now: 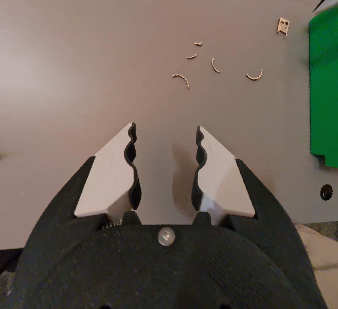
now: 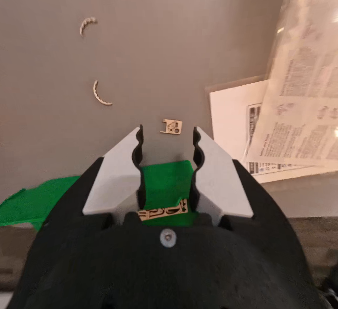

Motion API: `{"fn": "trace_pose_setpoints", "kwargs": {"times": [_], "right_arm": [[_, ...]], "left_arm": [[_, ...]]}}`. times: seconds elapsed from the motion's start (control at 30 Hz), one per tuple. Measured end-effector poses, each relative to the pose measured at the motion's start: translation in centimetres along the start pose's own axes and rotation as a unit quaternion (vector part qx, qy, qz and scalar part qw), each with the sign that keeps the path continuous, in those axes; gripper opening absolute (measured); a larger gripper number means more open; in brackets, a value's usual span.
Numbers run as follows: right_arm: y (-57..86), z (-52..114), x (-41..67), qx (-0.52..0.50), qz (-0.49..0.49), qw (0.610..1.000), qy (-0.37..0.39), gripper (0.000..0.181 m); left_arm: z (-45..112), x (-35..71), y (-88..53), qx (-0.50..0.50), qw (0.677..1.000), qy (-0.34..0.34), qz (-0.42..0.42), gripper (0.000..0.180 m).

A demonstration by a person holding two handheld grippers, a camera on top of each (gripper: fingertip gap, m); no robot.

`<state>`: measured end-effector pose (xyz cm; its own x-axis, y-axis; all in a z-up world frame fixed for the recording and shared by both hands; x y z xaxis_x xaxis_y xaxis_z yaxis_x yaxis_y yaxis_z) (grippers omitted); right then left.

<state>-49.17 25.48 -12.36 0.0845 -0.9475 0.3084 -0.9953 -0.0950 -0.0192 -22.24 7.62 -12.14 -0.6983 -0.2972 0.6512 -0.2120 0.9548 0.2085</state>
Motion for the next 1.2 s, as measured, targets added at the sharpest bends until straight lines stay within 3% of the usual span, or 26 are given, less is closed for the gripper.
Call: {"fn": "trace_pose_setpoints", "kwargs": {"times": [0.17, 0.27, 0.43, 0.57, 0.77, 0.9, 1.03, 1.2], "right_arm": [[0.0, 4.4, -0.6, -0.001, -0.019, 0.992, -0.121, 0.047], [0.4, 5.7, -1.4, -0.016, -0.022, 0.983, -0.183, 0.043], [0.1, 6.2, -1.6, -0.008, -0.017, 0.978, -0.209, 0.031], [-0.1, 5.4, -1.1, -0.019, -0.008, 0.982, -0.190, 0.022], [-1.5, -1.8, 0.2, -0.052, 0.131, 0.989, -0.051, 0.022], [-2.6, -7.7, -1.9, -0.103, 0.195, 0.975, -0.007, 0.022], [-4.5, -10.9, -7.9, -0.140, 0.269, 0.953, -0.007, 0.022], [-6.0, -9.9, -10.9, -0.153, 0.301, 0.941, -0.007, 0.042]], "left_arm": [[-0.7, -2.1, -0.8, 0.001, 0.997, 0.012, -0.073, 0.059], [-0.9, -2.1, -1.3, -0.010, 0.997, 0.016, -0.069, 0.058], [-1.6, -0.9, -3.0, -0.020, 0.998, 0.030, -0.050, 0.056], [-1.8, -0.3, -4.5, -0.024, 0.998, 0.028, -0.050, 0.056], [-2.2, 0.7, -5.8, -0.040, 0.998, 0.028, -0.026, 0.054], [-2.0, 1.3, -6.1, -0.051, 0.998, 0.022, -0.003, 0.054], [-2.1, 2.0, -5.8, -0.059, 0.998, 0.024, 0.010, 0.053], [-2.0, 1.8, -5.2, -0.066, 0.998, 0.008, 0.014, 0.053]]}}
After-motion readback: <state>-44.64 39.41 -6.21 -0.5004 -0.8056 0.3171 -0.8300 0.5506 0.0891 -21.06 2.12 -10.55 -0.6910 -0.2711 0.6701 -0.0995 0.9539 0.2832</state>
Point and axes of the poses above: each gripper's, where its closed fingertips meet, z out along the fingers, x out of its top, y = z × x across the jaws, the point moved 6 cm from there along -z, back along the fingers, and after that the axes turned 9 degrees about y, right-handed, at the moved point
